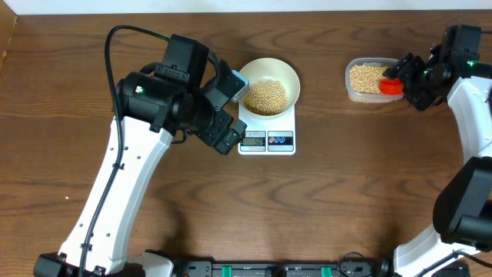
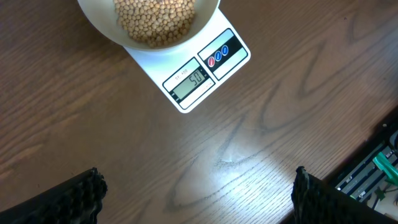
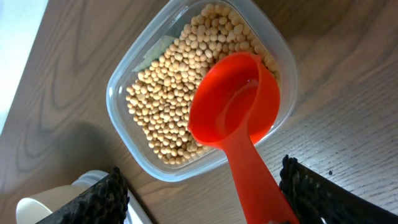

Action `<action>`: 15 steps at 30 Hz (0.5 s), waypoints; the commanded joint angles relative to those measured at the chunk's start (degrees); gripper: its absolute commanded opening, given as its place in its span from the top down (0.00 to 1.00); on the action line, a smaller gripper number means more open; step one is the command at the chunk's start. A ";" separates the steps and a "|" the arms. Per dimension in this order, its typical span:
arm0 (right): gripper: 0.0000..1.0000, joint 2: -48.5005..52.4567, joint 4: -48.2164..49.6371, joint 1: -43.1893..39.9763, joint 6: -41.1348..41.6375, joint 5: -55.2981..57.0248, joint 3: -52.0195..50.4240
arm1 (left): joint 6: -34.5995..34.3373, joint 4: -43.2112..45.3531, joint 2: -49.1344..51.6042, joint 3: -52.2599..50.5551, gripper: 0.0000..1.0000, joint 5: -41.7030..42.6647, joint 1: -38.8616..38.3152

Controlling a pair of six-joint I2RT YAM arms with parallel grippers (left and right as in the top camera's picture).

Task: Scoop item into bowl and weigh 50g on scale
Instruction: 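Lay the scoop down in the tub and open the right gripper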

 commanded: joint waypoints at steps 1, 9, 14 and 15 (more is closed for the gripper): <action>0.21 -0.31 -0.68 0.17 -0.85 -0.37 -0.24 | -0.55 -0.02 -0.92 0.57 0.02 -0.37 -0.02; 0.21 -0.26 -2.86 0.24 -2.36 -0.26 -0.26 | -0.55 0.00 -0.92 0.57 0.02 -0.37 -0.02; 0.20 -0.22 -3.17 0.24 -2.84 0.55 -0.26 | -0.55 -0.02 -0.92 0.57 0.02 -0.37 -0.02; 0.20 -0.22 -3.06 0.24 -2.86 0.57 -0.26 | -0.55 -0.02 -0.92 0.57 0.02 -0.37 -0.02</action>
